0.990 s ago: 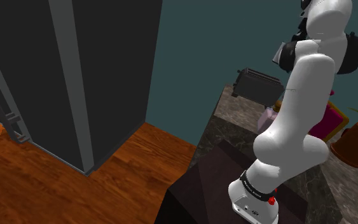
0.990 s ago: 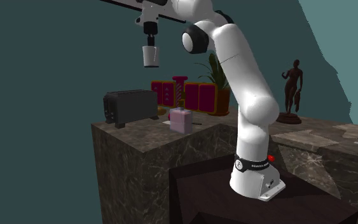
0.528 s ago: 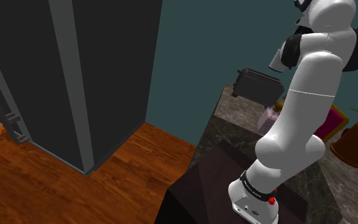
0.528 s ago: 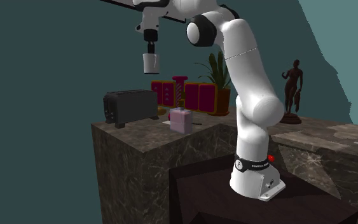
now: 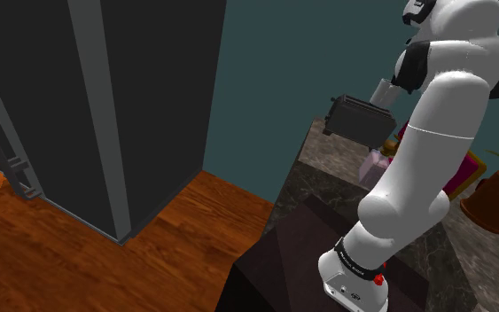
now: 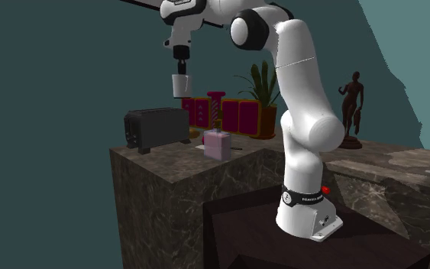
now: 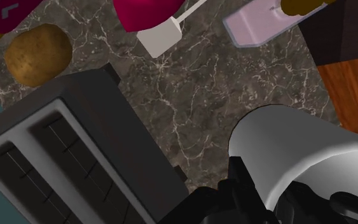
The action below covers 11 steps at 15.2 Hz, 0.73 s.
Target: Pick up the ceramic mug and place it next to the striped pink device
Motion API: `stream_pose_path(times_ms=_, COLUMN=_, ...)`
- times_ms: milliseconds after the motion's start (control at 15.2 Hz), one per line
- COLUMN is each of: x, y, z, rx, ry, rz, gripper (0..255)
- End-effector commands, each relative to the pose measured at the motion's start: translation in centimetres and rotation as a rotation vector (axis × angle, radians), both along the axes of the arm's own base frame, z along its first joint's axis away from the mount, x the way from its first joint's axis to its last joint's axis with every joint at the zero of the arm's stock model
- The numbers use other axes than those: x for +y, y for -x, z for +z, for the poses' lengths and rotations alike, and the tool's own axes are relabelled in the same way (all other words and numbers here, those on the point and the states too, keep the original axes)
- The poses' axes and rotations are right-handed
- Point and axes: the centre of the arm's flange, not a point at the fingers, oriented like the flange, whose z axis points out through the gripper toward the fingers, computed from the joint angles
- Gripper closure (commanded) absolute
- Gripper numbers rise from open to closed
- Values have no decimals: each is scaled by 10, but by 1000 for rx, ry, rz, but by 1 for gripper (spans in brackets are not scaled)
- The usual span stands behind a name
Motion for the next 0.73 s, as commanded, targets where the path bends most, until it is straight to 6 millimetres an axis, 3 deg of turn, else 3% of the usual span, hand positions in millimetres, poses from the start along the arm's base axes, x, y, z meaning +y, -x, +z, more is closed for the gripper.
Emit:
stream_pose_path(times_ms=0, x=0, y=0, z=-11, rx=0, ry=1, rz=0, gripper=255)
stream_pose_path(times_ms=660, x=0, y=0, z=-64, rx=0, ry=1, rz=0, gripper=255)
